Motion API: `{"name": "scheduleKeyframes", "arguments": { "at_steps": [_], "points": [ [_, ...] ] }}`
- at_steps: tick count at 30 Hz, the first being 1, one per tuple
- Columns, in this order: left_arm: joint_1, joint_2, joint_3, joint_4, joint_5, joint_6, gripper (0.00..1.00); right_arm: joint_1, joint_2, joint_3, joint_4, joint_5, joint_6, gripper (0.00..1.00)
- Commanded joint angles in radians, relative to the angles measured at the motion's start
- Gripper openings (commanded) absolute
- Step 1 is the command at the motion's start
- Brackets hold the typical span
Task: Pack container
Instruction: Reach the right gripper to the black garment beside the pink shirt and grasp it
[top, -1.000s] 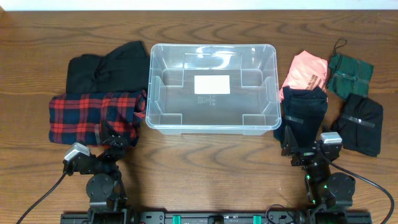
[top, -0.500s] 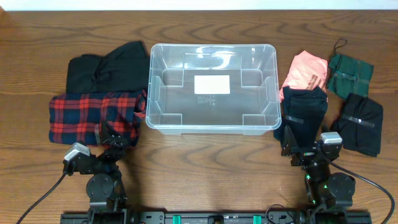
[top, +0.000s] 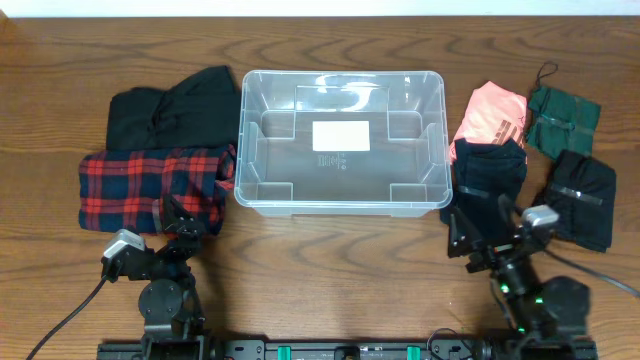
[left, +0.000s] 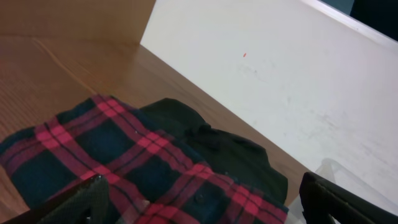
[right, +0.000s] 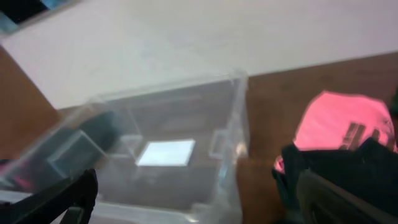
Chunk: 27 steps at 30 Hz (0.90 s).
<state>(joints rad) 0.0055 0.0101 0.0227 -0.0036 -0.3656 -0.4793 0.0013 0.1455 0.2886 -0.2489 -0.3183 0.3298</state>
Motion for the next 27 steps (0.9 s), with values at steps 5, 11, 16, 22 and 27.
{"name": "scheduleKeyframes", "arguments": {
  "at_steps": [5,11,16,22,27],
  "points": [
    [0.005,-0.006,-0.019,-0.037,-0.005,-0.009,0.98,0.002,0.418,0.431,-0.335,0.062,-0.077,0.99],
    [0.005,-0.006,-0.019,-0.037,-0.005,-0.009,0.98,-0.056,0.843,0.728,-0.584,0.100,-0.164,0.99],
    [0.005,-0.006,-0.019,-0.037,-0.005,-0.009,0.98,-0.174,1.095,0.768,-0.567,-0.008,-0.201,0.99],
    [0.005,-0.006,-0.019,-0.037,-0.005,-0.009,0.98,-0.321,1.323,0.768,-0.575,-0.024,-0.208,0.99],
    [0.005,-0.006,-0.019,-0.037,-0.005,-0.009,0.98,-0.370,1.438,0.755,-0.558,-0.043,-0.212,0.99]
  ]
}}
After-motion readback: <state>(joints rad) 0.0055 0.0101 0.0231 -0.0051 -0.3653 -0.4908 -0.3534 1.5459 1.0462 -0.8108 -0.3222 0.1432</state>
